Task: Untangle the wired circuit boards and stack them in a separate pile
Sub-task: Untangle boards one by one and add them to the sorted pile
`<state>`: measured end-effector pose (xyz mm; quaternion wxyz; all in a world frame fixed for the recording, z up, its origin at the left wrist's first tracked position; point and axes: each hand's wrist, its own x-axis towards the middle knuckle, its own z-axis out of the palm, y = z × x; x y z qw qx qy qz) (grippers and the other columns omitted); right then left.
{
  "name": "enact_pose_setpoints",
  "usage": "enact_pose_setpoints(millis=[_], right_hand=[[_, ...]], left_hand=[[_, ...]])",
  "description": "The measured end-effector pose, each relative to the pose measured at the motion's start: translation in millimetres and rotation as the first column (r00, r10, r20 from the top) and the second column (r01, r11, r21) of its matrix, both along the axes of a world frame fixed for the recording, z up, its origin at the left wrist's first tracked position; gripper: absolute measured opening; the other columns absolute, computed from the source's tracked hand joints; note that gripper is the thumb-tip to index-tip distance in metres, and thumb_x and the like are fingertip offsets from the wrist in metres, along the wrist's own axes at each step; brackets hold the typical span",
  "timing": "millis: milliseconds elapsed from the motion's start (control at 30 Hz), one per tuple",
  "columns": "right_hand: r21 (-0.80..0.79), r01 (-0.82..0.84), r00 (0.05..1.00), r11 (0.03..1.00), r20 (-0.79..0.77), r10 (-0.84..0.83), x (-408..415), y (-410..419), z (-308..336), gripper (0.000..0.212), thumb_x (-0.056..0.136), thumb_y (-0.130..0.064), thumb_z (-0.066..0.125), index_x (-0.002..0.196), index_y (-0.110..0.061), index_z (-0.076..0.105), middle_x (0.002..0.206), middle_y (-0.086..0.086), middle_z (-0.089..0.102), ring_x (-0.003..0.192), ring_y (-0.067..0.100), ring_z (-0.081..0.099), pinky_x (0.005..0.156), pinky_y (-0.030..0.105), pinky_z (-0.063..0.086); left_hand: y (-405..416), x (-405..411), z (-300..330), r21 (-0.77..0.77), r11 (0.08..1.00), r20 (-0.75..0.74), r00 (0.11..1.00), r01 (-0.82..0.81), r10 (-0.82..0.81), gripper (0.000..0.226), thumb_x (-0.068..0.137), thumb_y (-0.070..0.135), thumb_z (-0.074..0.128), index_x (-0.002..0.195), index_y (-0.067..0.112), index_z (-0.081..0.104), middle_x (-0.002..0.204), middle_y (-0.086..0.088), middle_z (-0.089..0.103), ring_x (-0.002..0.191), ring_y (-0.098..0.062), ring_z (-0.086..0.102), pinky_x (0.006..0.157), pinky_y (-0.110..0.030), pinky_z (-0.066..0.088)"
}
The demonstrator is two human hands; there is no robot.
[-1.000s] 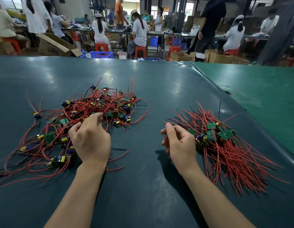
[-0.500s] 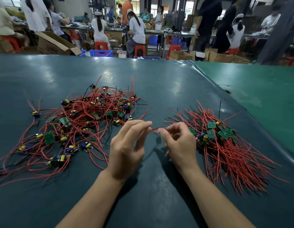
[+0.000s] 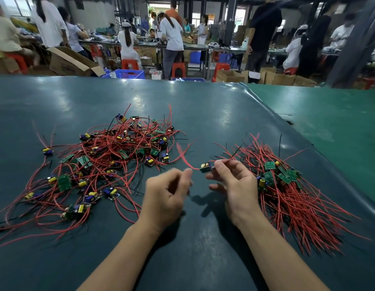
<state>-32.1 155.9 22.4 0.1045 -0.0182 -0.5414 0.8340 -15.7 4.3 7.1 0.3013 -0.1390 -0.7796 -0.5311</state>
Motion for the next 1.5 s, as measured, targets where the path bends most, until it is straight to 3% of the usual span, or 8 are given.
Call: enact_pose_setpoints(millis=[67, 133, 233, 300, 467, 700, 1067, 1500], right_hand=[[-0.084, -0.106, 0.992, 0.991, 0.053, 0.11, 3, -1, 4, 0.01, 0.084, -0.012, 0.07, 0.077, -0.014, 0.062, 0.067, 0.004, 0.067, 0.054, 0.014, 0.066, 0.041, 0.02, 0.047], [-0.134, -0.204, 0.972, 0.97, 0.094, 0.217, 6, -4, 6, 0.015, 0.074, -0.021, 0.072, 0.076, -0.013, 0.06, 0.062, 0.004, 0.064, 0.048, 0.012, 0.061, 0.039, 0.018, 0.044], [-0.123, -0.265, 0.952, 0.957, 0.124, 0.279, 8, -7, 6, 0.02, 0.069, -0.023, 0.073, 0.076, -0.011, 0.058, 0.06, 0.006, 0.062, 0.046, 0.012, 0.057, 0.038, 0.017, 0.041], [-0.098, -0.264, 0.954, 0.96, 0.123, 0.275, 9, -9, 5, 0.019, 0.07, -0.021, 0.073, 0.074, -0.011, 0.057, 0.06, 0.007, 0.062, 0.046, 0.013, 0.056, 0.037, 0.018, 0.041], [0.02, -0.186, 0.98, 0.982, 0.079, 0.184, 9, -12, 4, 0.022, 0.068, -0.022, 0.076, 0.067, -0.012, 0.056, 0.06, 0.008, 0.06, 0.044, 0.016, 0.052, 0.036, 0.021, 0.039], [-0.022, -0.031, 0.998, 0.999, 0.049, 0.032, 7, -13, 4, 0.018, 0.082, -0.012, 0.075, 0.068, -0.012, 0.065, 0.061, 0.008, 0.064, 0.044, 0.013, 0.051, 0.035, 0.021, 0.038], [-0.116, 0.207, 0.977, 0.971, -0.029, -0.212, -4, 1, 8, 0.02, 0.087, -0.009, 0.072, 0.07, -0.011, 0.061, 0.061, 0.007, 0.067, 0.04, 0.009, 0.045, 0.035, 0.019, 0.034], [-0.14, 0.215, 0.975, 0.966, -0.026, -0.221, -4, 5, 5, 0.035, 0.085, -0.012, 0.074, 0.063, -0.017, 0.047, 0.056, 0.007, 0.063, 0.037, 0.01, 0.042, 0.035, 0.019, 0.03]], left_hand=[[3, 1, -1, -0.032, 0.985, 0.245, 0.957, 0.17, -0.157, 0.037, 0.096, 0.048, 0.052, 0.077, 0.02, 0.068, 0.057, 0.008, 0.064, 0.046, 0.001, 0.054, 0.05, -0.016, 0.042], [5, 0, 1, 0.024, 0.969, 0.315, 0.918, 0.248, -0.243, 0.029, 0.091, 0.046, 0.051, 0.085, 0.023, 0.066, 0.059, 0.013, 0.065, 0.045, 0.002, 0.052, 0.05, -0.014, 0.041], [6, -2, 8, 0.317, 0.923, 0.246, 0.921, 0.217, -0.301, 0.024, 0.085, 0.034, 0.059, 0.1, 0.017, 0.068, 0.073, 0.006, 0.07, 0.053, -0.008, 0.053, 0.05, -0.018, 0.043], [5, -1, 10, 0.432, 0.877, 0.19, 0.929, 0.21, -0.317, 0.026, 0.081, 0.027, 0.064, 0.102, 0.014, 0.069, 0.075, 0.004, 0.069, 0.054, -0.009, 0.054, 0.05, -0.019, 0.044], [7, -3, 9, 0.541, 0.818, 0.225, 0.904, 0.194, -0.364, 0.025, 0.071, 0.023, 0.074, 0.09, 0.007, 0.068, 0.072, -0.002, 0.071, 0.064, -0.014, 0.066, 0.055, -0.023, 0.053], [6, -10, 8, 0.737, 0.673, 0.259, 0.893, 0.064, -0.369, 0.024, 0.058, 0.03, 0.083, 0.073, 0.013, 0.074, 0.071, -0.006, 0.069, 0.064, -0.014, 0.066, 0.059, -0.021, 0.053], [-1, -17, 8, 0.76, 0.65, 0.205, 0.95, -0.003, -0.236, 0.02, 0.065, 0.025, 0.083, 0.077, 0.012, 0.075, 0.069, -0.006, 0.07, 0.06, -0.013, 0.063, 0.06, -0.019, 0.052], [-4, -17, 10, 0.814, 0.579, 0.2, 0.96, -0.051, -0.196, 0.015, 0.067, 0.017, 0.079, 0.077, 0.009, 0.071, 0.068, -0.005, 0.068, 0.056, -0.012, 0.06, 0.058, -0.018, 0.051]])
